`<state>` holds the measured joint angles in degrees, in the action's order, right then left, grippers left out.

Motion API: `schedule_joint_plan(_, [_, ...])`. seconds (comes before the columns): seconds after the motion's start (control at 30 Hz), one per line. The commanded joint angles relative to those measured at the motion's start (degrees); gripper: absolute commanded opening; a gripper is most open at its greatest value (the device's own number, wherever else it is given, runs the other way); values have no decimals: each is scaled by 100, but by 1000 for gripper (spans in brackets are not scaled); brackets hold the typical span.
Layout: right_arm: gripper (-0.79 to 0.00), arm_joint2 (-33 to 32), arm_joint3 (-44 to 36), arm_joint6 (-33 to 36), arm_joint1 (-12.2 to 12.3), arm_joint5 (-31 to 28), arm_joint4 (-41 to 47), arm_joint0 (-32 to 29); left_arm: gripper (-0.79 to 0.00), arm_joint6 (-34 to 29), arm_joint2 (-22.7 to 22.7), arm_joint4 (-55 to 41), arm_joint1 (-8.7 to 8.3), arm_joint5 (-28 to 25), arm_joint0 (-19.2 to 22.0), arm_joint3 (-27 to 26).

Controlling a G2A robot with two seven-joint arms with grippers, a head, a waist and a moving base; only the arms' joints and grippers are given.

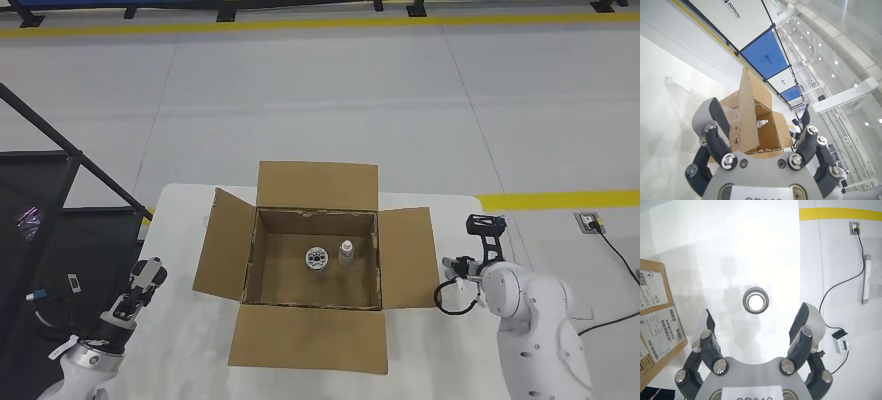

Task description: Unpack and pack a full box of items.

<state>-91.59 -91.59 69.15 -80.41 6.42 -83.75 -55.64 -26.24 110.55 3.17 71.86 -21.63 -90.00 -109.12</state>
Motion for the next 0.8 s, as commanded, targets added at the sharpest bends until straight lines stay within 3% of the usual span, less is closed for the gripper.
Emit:
schedule_joint_plan(0.0, [0, 43, 278, 4, 4, 16, -59, 150, 0, 0, 0, 0, 0, 0, 0, 0])
schedule_joint_plan(0.1, [-18, 62, 700, -52, 9, 47, -20, 358, 0, 0, 0, 0, 0, 0, 0, 0])
schedule_joint_plan(0.13, [-83, 52, 822, -71, 12, 52, 5, 411, 0, 0, 0, 0, 0, 0, 0, 0])
schedule_joint_plan(0.2, [-413, 11, 1024, -165, 26, -19, 97, 492, 0, 0, 0, 0, 0, 0, 0, 0])
schedule_joint_plan(0.33, [-763, -16, 1173, -233, 47, -101, 172, 554, 0, 0, 0, 0, 0, 0, 0, 0])
schedule_joint_plan(0.6, [-785, -56, 773, -259, 86, -85, 241, 377, 0, 0, 0, 0, 0, 0, 0, 0])
schedule_joint_plan(0.77, [-785, -102, -261, -257, 106, 243, 57, 114, 0, 0, 0, 0, 0, 0, 0, 0])
